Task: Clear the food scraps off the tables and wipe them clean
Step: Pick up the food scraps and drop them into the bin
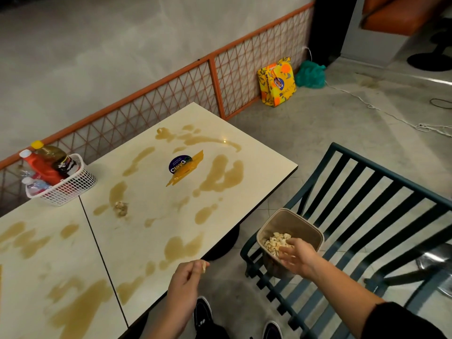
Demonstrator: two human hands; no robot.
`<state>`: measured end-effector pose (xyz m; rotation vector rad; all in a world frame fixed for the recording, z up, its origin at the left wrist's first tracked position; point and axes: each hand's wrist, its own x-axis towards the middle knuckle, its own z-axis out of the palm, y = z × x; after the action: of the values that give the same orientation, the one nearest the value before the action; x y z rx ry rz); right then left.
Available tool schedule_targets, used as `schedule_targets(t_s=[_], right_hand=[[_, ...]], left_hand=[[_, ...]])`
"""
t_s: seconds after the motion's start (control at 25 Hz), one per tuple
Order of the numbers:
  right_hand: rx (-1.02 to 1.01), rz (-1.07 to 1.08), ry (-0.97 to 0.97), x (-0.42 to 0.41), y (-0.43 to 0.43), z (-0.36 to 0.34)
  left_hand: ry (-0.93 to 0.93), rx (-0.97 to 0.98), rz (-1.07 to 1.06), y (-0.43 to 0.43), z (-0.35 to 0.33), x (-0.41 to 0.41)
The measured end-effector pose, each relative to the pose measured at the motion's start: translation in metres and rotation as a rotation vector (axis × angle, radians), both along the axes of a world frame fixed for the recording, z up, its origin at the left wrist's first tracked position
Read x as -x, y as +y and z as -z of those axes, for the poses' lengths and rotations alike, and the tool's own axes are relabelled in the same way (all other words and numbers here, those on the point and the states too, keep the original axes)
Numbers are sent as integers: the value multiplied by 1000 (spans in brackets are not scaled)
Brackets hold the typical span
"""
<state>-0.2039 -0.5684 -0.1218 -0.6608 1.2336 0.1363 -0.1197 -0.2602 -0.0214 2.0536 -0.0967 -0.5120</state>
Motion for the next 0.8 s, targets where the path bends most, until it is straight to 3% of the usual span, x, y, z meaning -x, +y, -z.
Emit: schedule_targets(t_s=[0.2, 0.32, 0.44, 0.64, 0.8], right_hand=[[-236, -310, -354, 8, 88, -56], [-162, -336, -503, 3, 122, -82], [-99, -227, -507, -4, 118, -90], [-178, -79, -489, -15, 101, -89], [-191, -173, -467, -21, 98, -89]], left_hand=[[-64, -66, 186, -25, -9, 14], [-116, -44, 246, -42, -13, 18], [-233, -55, 234, -52, -17, 6], [-245, -23, 395, -64, -23, -5], [-218, 0, 339, -62, -20, -8]])
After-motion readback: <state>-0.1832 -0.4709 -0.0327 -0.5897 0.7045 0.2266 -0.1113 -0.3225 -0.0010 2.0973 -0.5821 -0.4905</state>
